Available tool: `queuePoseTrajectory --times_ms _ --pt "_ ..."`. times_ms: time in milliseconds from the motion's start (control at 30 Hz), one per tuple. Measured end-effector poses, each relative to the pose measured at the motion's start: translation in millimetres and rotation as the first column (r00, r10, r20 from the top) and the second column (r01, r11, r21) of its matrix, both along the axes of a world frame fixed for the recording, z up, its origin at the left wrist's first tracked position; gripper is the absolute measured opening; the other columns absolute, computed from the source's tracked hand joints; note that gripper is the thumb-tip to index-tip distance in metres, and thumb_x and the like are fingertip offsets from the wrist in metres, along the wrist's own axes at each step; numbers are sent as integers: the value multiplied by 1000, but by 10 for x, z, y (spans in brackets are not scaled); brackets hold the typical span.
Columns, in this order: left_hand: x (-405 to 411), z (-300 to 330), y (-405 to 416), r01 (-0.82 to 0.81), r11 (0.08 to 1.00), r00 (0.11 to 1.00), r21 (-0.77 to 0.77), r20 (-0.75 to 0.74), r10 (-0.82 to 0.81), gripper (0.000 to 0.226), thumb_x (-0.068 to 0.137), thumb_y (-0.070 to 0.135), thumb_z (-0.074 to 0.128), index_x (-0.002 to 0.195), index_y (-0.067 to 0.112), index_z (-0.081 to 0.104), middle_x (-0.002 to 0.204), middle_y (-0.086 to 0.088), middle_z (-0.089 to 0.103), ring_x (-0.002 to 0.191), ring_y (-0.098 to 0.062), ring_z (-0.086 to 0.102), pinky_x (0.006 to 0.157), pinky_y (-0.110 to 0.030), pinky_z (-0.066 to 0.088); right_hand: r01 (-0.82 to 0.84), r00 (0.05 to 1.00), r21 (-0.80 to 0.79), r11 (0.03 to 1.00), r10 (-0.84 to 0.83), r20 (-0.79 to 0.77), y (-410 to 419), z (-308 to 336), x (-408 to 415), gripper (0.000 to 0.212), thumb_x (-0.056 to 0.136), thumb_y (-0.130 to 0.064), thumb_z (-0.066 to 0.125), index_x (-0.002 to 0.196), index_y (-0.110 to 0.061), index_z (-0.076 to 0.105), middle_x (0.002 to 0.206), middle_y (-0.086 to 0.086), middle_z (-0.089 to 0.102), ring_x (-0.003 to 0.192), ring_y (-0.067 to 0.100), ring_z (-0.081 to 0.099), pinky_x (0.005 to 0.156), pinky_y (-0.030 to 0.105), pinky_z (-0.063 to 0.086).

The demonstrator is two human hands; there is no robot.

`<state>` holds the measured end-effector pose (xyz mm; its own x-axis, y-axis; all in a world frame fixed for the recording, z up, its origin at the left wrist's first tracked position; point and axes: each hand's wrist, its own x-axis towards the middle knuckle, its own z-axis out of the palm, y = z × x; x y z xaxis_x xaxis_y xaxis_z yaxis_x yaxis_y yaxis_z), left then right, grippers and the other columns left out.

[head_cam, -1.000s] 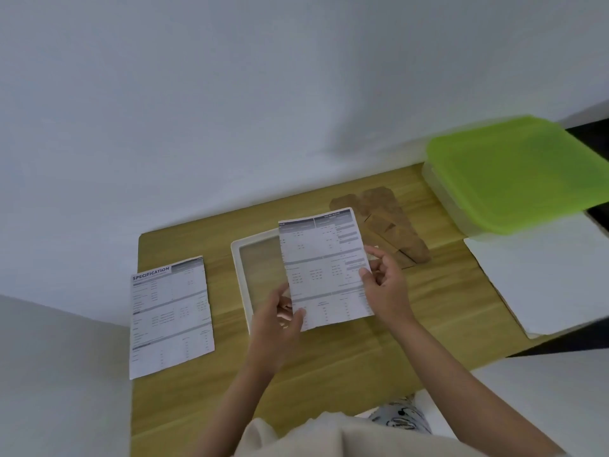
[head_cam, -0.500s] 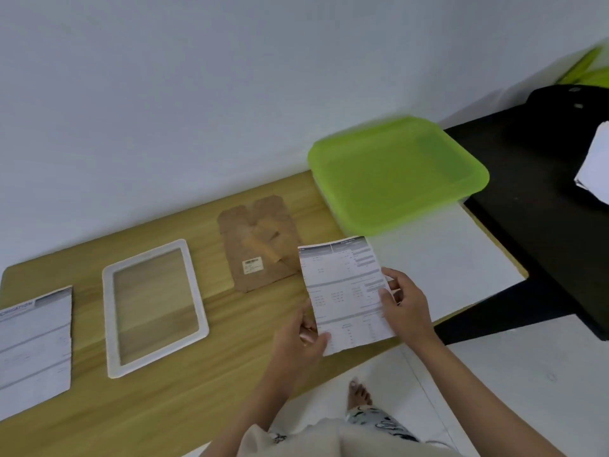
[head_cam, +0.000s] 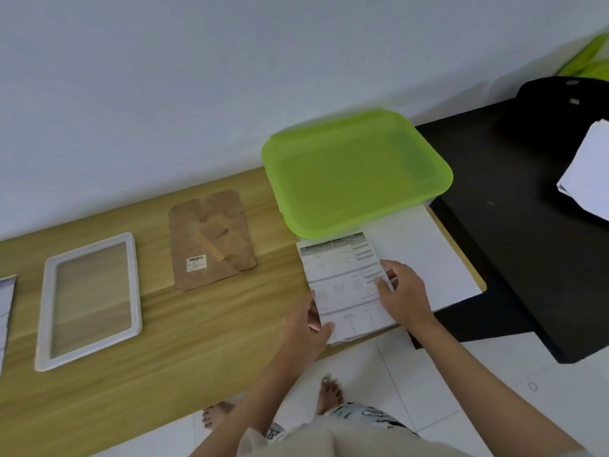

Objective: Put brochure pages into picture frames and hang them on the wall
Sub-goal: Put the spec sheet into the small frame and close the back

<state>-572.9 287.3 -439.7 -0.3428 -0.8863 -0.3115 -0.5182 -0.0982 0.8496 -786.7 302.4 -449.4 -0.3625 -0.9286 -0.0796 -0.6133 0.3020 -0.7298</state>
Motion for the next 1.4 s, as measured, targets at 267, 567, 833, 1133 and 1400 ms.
queuePoseTrajectory --times_ms 267,567,833,1133,1400 --pt "-139 -20 -33 93 991 979 -100 190 -72 68 77 24 73 137 13 41 107 5 37 90 -10 46 80 -9 36 -42 996 -4 999 41 -78 -82 -107 -110 24 90 -12 57 113 -13 60 94 2 54 81 13 51 68 19 44" --pt "-155 -75 -60 114 987 977 -116 194 -90 68 78 23 72 137 12 39 113 3 29 75 -1 46 77 -10 47 34 986 42 999 -27 -162 -82 -132 -88 37 88 -18 60 123 -8 56 108 11 51 97 25 52 80 35 50" --pt "118 -10 -68 64 994 995 -94 87 -55 42 85 23 64 124 19 48 110 1 37 91 -8 52 73 -10 43 64 975 -5 998 -63 -215 -128 -18 230 39 87 -14 60 125 -8 56 113 13 51 104 28 48 79 31 40" --pt "1485 108 -233 -166 966 981 -199 66 182 41 83 20 67 121 16 53 111 1 45 86 -2 53 73 -7 41 -92 991 -182 979 72 -115 -529 125 1770 29 85 -8 62 114 -8 62 98 6 59 91 24 58 77 38 51" --pt "3771 233 -377 -448 851 872 -274 78 484 35 83 22 66 116 18 56 109 3 48 91 -6 55 81 -26 51 -310 940 -122 943 324 110 -950 322 4094 24 90 -12 57 114 -11 59 99 0 59 80 2 56 69 9 45"
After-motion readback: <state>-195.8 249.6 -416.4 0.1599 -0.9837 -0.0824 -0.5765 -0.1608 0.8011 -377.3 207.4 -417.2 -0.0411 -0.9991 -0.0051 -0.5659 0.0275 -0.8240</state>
